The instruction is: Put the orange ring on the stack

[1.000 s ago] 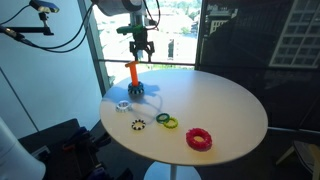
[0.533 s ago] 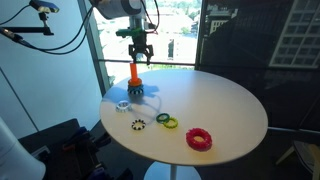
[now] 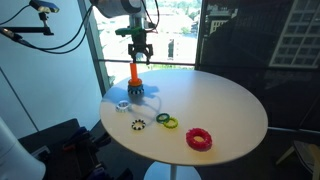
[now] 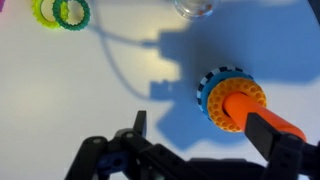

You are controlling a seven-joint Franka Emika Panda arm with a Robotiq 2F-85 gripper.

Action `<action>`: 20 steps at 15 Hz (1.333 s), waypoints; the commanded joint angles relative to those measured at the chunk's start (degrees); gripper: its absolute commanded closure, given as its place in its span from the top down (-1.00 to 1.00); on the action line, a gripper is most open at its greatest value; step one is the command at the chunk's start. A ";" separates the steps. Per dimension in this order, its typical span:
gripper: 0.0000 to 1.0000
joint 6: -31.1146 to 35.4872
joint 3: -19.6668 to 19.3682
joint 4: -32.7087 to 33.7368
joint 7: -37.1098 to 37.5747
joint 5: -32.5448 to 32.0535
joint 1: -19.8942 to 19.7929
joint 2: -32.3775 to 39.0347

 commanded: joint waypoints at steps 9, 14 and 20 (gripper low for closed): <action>1.00 -14.05 0.78 -0.93 -1.81 2.64 -1.02 -9.08; 1.00 -14.50 0.62 -3.32 -1.45 4.86 -1.26 -15.19; 1.00 -13.99 0.59 -6.88 0.91 6.40 -1.81 -22.32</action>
